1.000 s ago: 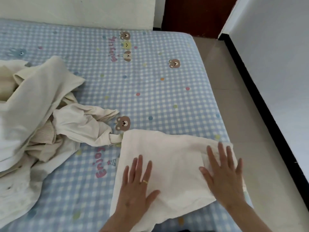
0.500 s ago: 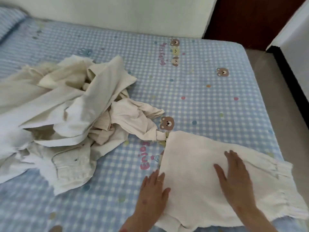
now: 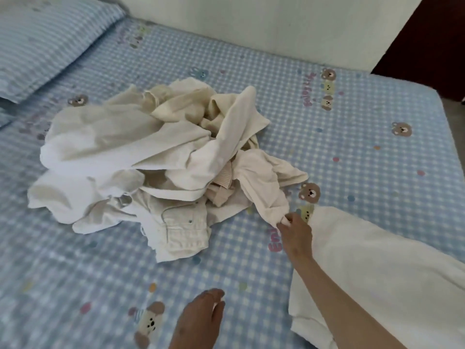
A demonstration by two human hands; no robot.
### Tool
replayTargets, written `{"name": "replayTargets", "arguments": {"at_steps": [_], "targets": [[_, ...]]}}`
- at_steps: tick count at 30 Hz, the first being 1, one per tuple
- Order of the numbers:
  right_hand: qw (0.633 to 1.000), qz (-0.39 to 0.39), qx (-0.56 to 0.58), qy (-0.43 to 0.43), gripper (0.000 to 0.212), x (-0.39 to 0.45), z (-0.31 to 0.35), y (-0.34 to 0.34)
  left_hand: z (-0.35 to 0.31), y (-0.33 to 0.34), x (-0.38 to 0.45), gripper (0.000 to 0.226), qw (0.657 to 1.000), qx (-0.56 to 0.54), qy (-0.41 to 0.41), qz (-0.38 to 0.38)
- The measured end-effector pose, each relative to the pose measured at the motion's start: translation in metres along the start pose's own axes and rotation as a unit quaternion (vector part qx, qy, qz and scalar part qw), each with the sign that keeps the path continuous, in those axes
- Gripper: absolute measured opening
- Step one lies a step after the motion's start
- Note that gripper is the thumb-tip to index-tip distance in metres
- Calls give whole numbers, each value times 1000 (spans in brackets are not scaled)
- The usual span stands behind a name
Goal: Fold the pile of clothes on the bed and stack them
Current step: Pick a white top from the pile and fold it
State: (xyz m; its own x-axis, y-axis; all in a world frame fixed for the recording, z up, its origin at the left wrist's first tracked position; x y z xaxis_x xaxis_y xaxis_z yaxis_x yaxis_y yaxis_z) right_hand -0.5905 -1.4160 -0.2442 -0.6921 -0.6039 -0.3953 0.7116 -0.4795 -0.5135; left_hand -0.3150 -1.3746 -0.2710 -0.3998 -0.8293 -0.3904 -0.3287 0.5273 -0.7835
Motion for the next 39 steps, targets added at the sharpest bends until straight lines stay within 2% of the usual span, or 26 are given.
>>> {"name": "replayTargets", "arguments": {"at_steps": [1, 2, 4, 7, 8, 10, 11, 12, 13, 14, 16, 17, 20, 24, 26, 28, 30, 31, 34, 36, 39], "targets": [[1000, 13, 22, 0, 10, -15, 2, 2, -13, -13, -1, 27, 998, -10, 28, -46], [1000, 19, 6, -17, 11, -30, 5, 4, -30, -26, -3, 28, 998, -24, 27, -57], [999, 20, -11, -48, 6, -59, 12, 5, -54, -39, -4, 32, 996, -77, 3, -35], [997, 24, 44, -55, 8, -109, 23, 2, -72, -60, -8, 34, 977, -201, -47, -48], [996, 29, 77, -40, 8, -127, 23, 2, -74, -66, -12, 30, 963, -261, -63, -38], [984, 42, 172, 12, 6, -165, 17, 5, -78, -69, -22, 27, 902, -416, -105, 51], [971, 48, 229, 52, 7, -187, 10, 9, -76, -68, -29, 28, 871, -466, -125, 89], [952, 59, 283, 95, 10, -210, 2, 16, -73, -72, -37, 27, 861, -480, -129, 107], [935, 76, 319, 135, 12, -233, -6, 25, -67, -78, -47, 21, 876, -453, -125, 108], [925, 97, 327, 168, 14, -256, -15, 32, -57, -85, -60, 15, 907, -393, -122, 94], [920, 122, 305, 215, 12, -291, -38, 43, -29, -99, -84, 12, 966, -236, -101, 37], [922, 106, 297, 224, 9, -301, -49, 42, -16, -108, -99, 14, 978, -190, -89, 14], [963, 6, 192, 191, 12, -301, -75, 25, 44, -134, -148, 24, 979, -166, -122, -5], [994, 29, -2, 102, 56, -289, -79, 50, 130, -159, -189, 22, 975, -147, -164, 37], [991, 37, -124, 24, 76, -277, -75, 77, 163, -160, -201, 14, 973, -134, -171, 82], [949, 27, -310, -49, 83, -265, -70, 104, 199, -164, -207, 11, 971, -134, -177, 92], [905, 58, -415, -74, 60, -257, -67, 125, 229, -172, -206, 8, 971, -135, -169, 102], [904, 88, -410, -80, 43, -257, -66, 134, 244, -175, -206, 8, 972, -124, -160, 118], [962, 139, -230, -50, 7, -278, -54, 130, 294, -192, -208, 21, 980, -73, -139, 124], [969, 143, -196, -39, 13, -298, -51, 107, 328, -207, -212, 21, 983, -47, -153, 94], [953, 149, -262, 37, 23, -334, -75, 69, 374, -212, -221, 27, 980, 67, -149, 112]]}}
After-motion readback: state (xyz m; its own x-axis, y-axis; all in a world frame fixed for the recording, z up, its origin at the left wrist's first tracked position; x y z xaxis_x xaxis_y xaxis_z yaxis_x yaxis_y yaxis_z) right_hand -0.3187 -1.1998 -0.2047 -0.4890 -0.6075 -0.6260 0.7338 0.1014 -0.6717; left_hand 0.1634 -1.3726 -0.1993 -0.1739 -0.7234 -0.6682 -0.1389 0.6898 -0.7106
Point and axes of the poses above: each hand's wrist, its own x-axis towards the middle knuckle, its own y-axis out of the palm, z = x × y, the point moved 7 cm from there along x, towards the middle knuckle, and after that the axes turned 7 degrees about x, right-handed, at the moved point
